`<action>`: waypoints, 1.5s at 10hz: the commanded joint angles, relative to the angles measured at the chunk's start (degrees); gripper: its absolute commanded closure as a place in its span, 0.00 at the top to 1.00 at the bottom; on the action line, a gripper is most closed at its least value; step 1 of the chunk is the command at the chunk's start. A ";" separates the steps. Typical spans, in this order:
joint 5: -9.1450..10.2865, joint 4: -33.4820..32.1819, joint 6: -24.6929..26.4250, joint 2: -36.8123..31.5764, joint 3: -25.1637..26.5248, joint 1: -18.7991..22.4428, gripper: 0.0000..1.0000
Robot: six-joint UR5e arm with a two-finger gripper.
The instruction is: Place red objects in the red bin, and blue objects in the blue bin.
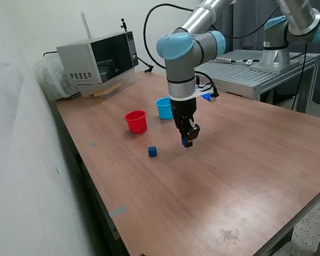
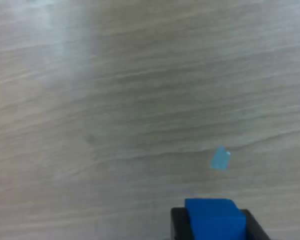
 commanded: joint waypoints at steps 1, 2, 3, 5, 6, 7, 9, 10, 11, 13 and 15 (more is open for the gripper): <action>-0.93 0.43 -3.39 -5.99 4.72 -0.07 0.00; -0.93 0.34 -5.15 -7.66 6.48 -0.07 0.00; -0.93 0.26 -7.34 -9.86 8.50 -0.07 0.00; -0.93 0.26 -12.09 -13.73 11.75 -1.12 0.00; -0.84 0.26 -13.15 -15.66 13.34 -2.08 0.00; -0.84 0.26 -13.60 -17.77 15.00 -3.05 0.00; -0.84 0.26 -15.96 -21.99 18.17 -4.81 0.00; -0.84 0.34 -17.28 -23.57 20.19 -5.17 0.00; -0.84 0.34 -18.51 -24.37 22.12 -5.43 0.00; -0.75 0.43 -22.80 -25.34 23.11 -7.97 0.00; -0.75 0.43 -24.67 -25.35 23.11 -11.13 0.00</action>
